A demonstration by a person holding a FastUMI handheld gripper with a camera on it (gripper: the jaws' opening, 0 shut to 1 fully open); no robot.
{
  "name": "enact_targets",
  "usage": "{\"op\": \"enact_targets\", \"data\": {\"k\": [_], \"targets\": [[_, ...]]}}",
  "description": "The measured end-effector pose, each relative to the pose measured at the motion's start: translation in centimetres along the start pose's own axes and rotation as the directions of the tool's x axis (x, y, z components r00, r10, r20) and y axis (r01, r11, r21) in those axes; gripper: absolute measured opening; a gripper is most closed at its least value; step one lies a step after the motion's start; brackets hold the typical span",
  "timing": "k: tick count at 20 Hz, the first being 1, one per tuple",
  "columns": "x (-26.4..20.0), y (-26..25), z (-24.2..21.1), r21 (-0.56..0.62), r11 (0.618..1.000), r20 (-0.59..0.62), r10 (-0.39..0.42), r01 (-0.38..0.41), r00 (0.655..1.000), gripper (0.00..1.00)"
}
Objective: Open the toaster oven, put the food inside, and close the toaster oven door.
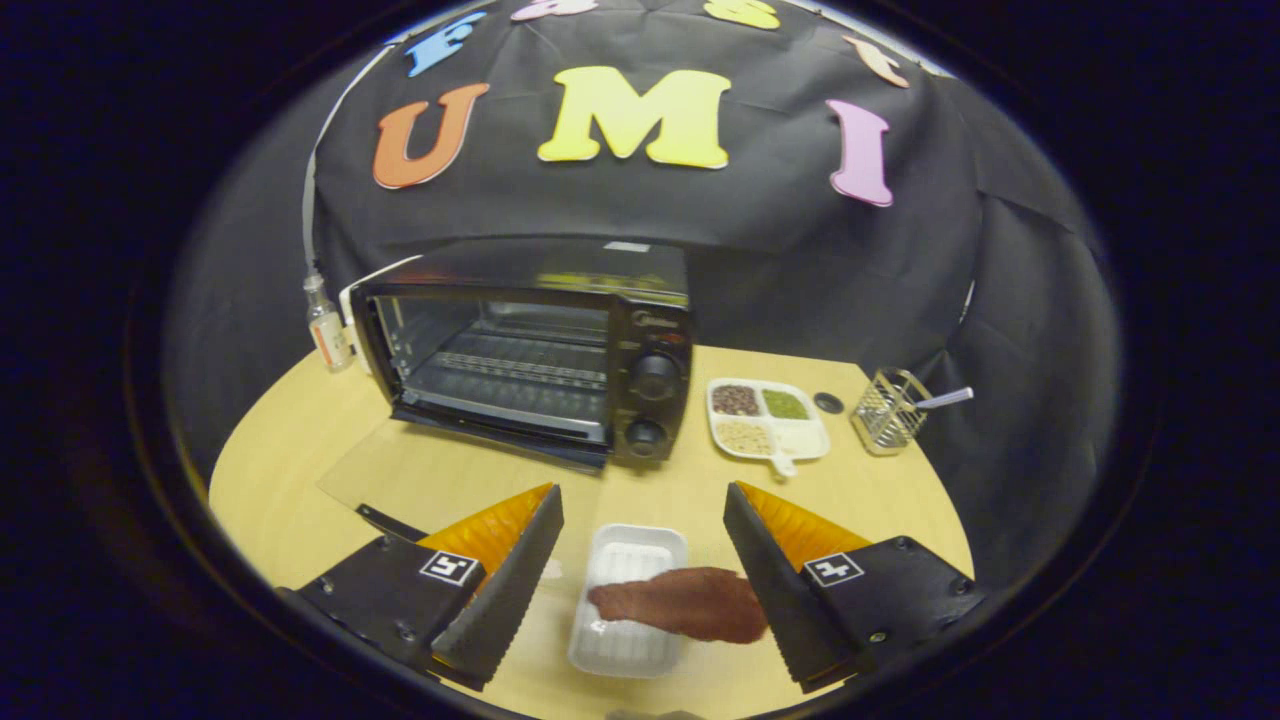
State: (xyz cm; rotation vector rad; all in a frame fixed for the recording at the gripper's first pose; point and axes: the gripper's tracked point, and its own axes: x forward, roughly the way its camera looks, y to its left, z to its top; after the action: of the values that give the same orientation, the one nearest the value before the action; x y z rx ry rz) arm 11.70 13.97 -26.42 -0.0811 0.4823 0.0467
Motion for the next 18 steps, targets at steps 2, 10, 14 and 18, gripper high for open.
{"op": "enact_targets", "data": {"k": [2,10,14,18], "targets": [[-0.3,-2.6,-0.9,0.028,0.999,-0.017,-0.03,0.03,0.999,1.0],[-0.4,-3.7,-5.9,0.175,0.981,-0.142,0.105,-0.079,0.984,1.0],[-0.3,-1.8,-8.1,0.263,0.946,-0.212,0.25,-0.192,0.945,0.79],[0.2,-2.4,-8.4,0.358,0.904,-0.227,0.326,-0.233,0.918,0.42]]}}
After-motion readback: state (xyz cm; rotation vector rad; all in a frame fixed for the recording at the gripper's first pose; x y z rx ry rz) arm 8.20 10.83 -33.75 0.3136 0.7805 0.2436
